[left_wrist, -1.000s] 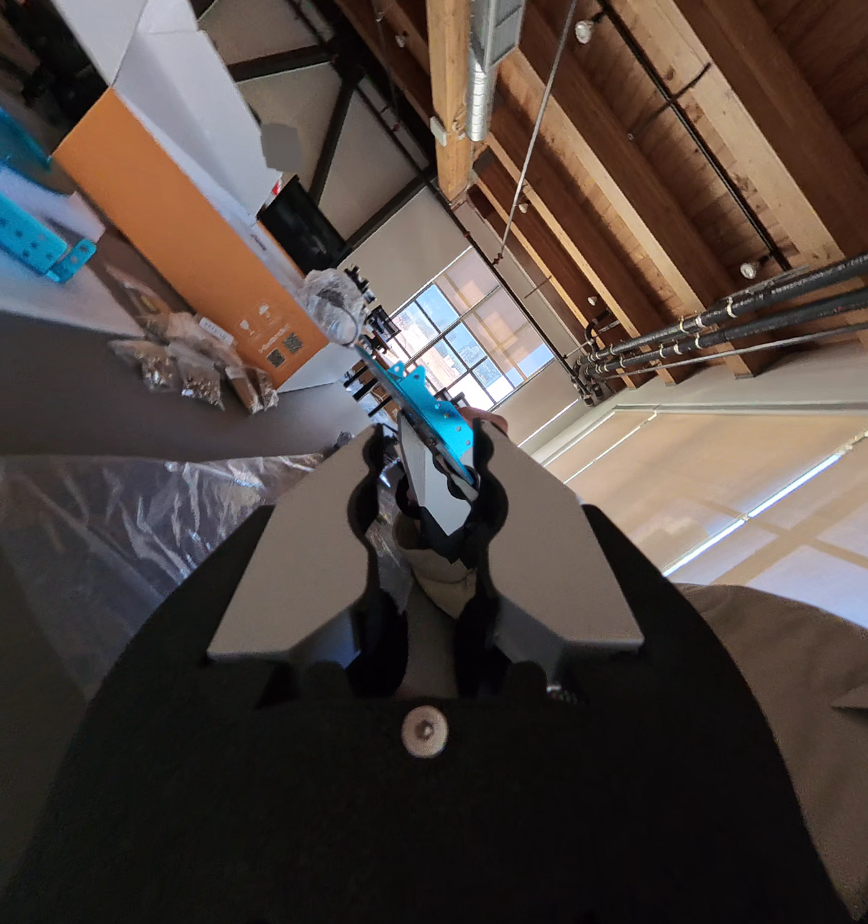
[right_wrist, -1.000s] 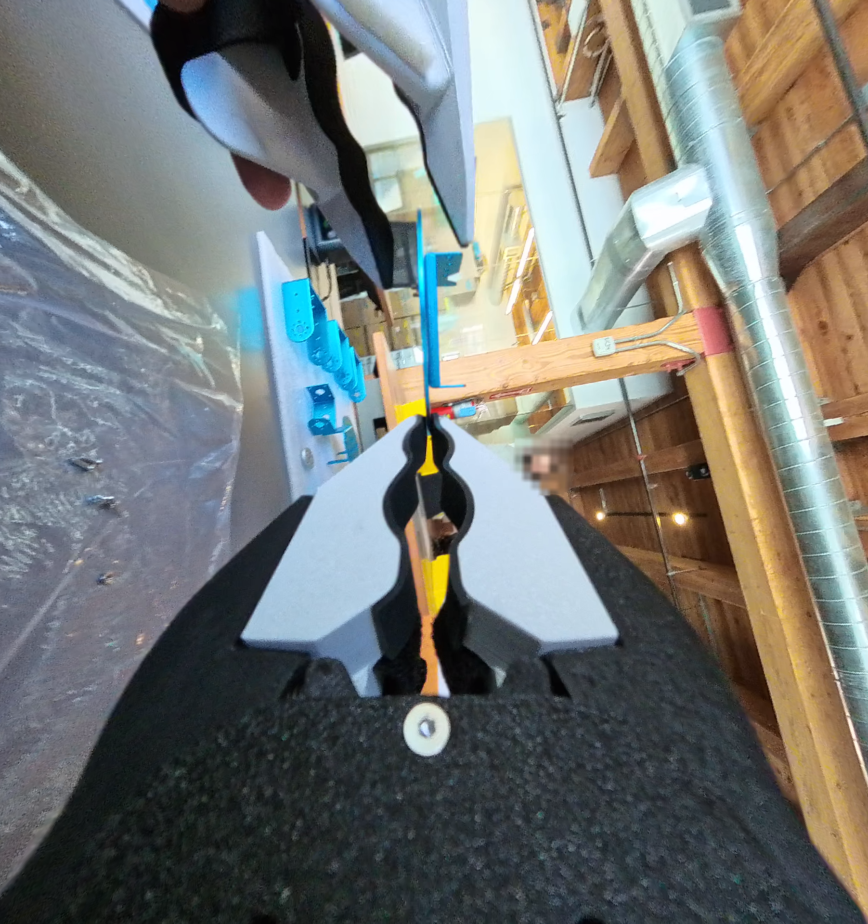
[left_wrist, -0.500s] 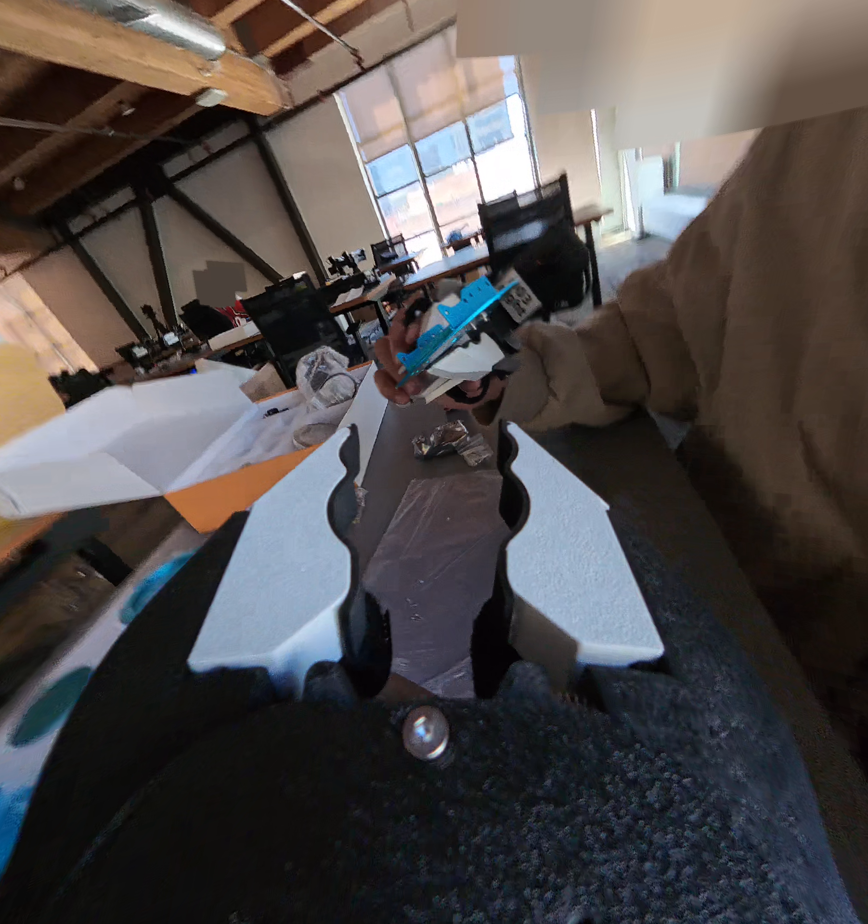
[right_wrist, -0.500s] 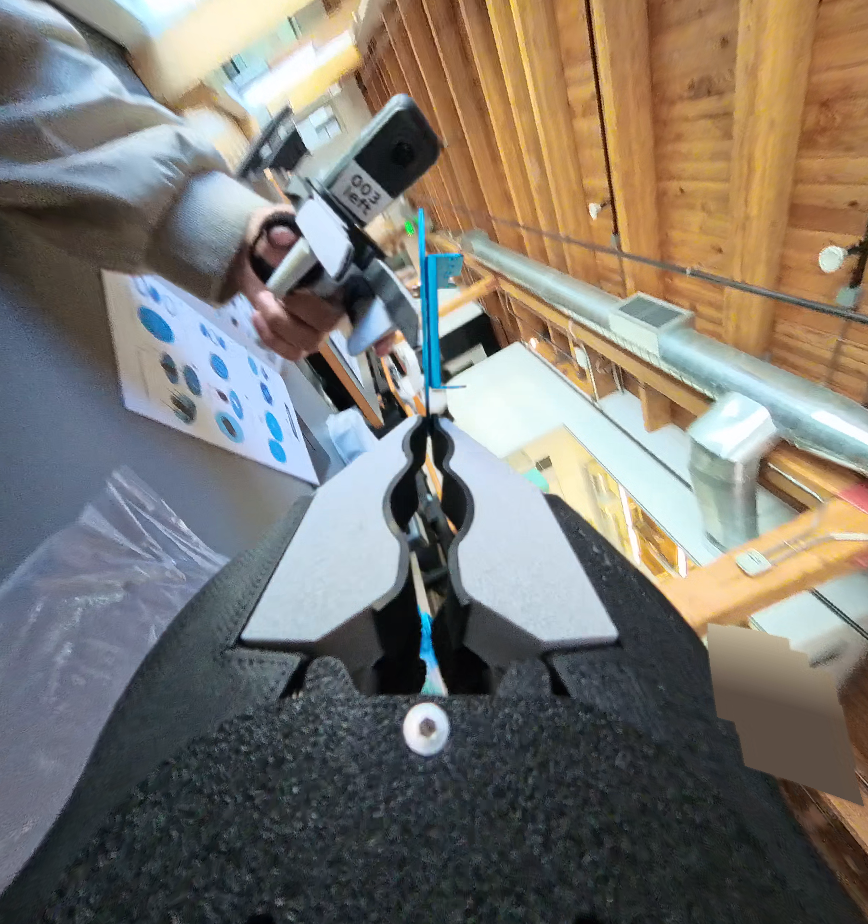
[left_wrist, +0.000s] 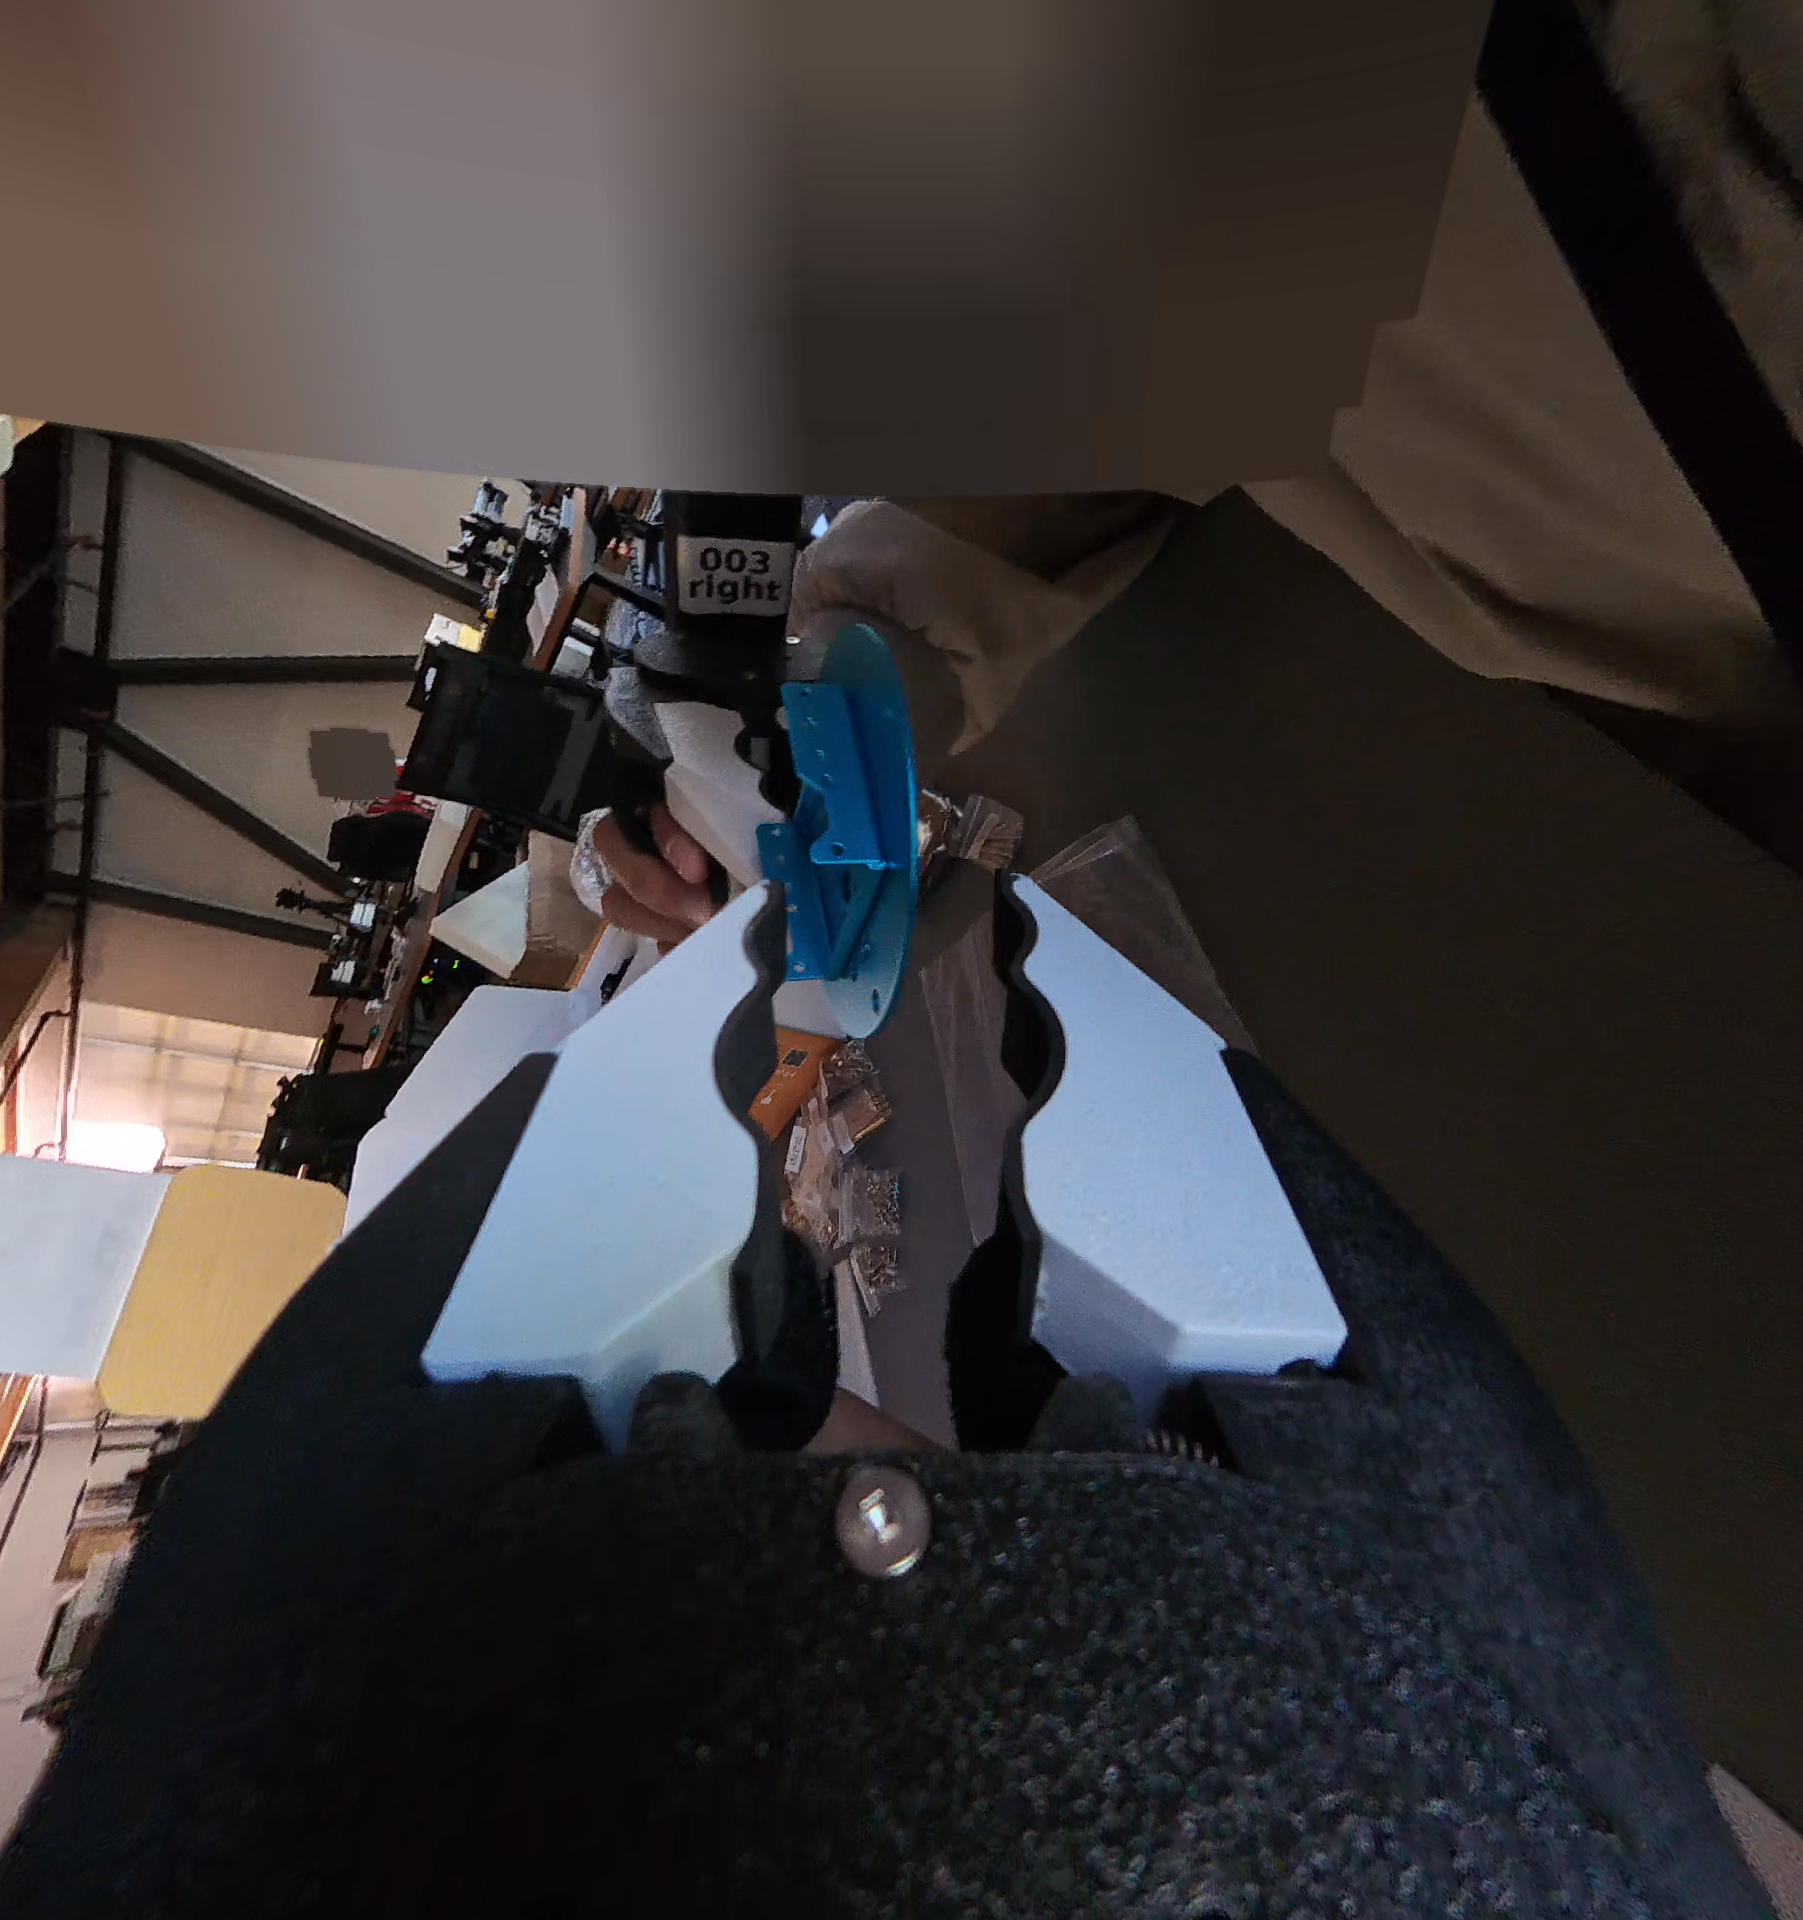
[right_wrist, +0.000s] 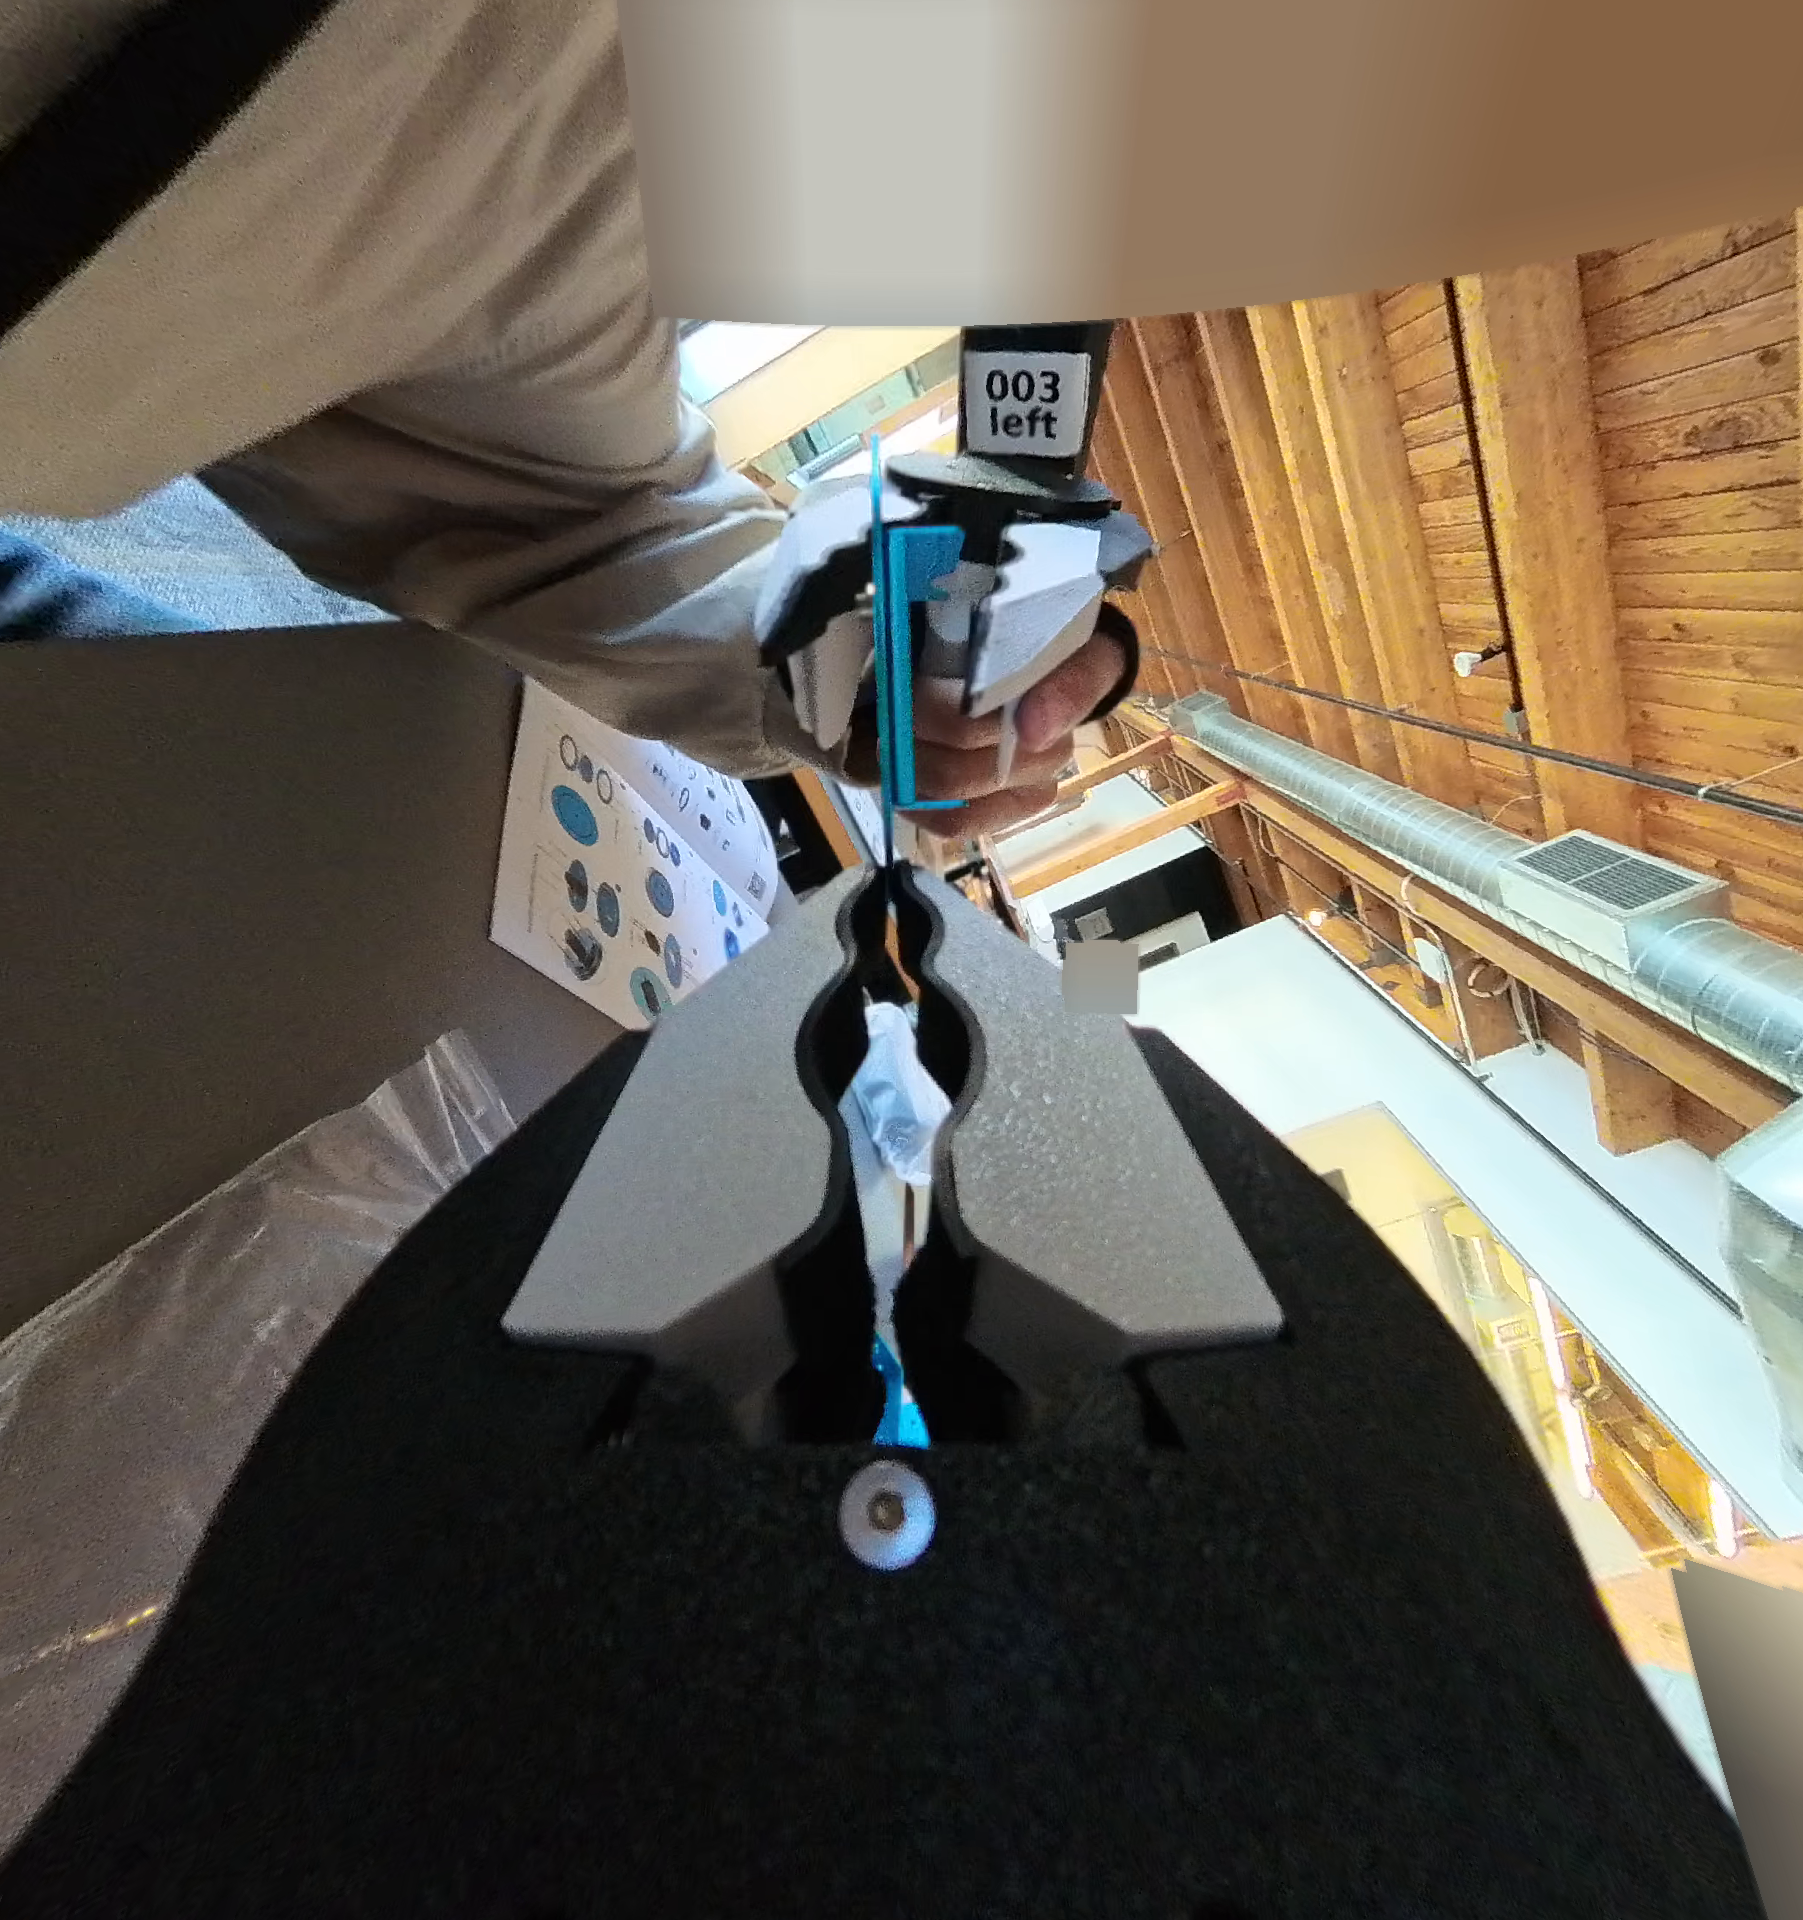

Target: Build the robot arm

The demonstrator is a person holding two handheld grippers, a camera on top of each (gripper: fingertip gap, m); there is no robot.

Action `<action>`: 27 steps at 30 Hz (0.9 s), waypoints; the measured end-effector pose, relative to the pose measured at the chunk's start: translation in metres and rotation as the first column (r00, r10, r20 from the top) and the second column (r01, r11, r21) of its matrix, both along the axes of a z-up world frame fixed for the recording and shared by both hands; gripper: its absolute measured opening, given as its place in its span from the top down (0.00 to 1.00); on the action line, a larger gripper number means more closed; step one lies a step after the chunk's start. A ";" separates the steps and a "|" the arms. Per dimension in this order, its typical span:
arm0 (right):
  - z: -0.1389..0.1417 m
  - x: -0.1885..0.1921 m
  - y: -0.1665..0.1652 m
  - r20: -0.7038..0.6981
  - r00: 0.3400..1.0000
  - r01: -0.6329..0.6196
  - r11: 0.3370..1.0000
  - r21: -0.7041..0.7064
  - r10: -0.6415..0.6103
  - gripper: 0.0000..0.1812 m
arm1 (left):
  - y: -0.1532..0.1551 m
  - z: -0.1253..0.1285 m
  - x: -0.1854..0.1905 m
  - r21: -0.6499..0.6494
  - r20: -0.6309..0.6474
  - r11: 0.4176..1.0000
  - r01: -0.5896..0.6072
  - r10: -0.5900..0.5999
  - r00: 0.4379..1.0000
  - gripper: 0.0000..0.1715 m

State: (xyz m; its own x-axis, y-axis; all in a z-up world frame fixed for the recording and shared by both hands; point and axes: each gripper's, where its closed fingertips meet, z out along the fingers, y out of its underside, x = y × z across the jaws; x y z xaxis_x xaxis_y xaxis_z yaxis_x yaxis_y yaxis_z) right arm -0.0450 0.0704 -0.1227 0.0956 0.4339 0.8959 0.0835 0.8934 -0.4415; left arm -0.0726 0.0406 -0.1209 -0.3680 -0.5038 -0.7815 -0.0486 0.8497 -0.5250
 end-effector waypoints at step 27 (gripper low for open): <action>-0.001 0.004 -0.004 -0.067 0.996 -0.069 0.994 -0.080 0.064 1.00 | -0.012 0.000 0.036 -0.055 0.114 0.982 0.182 -0.175 0.978 0.93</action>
State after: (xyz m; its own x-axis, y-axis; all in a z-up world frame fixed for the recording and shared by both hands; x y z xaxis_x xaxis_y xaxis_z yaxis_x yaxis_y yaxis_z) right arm -0.0408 0.0668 -0.1234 0.1206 0.5133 0.8497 -0.0062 0.8563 -0.5164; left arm -0.0370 0.0290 -0.1213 -0.3722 -0.4884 -0.7893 0.1611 0.8035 -0.5731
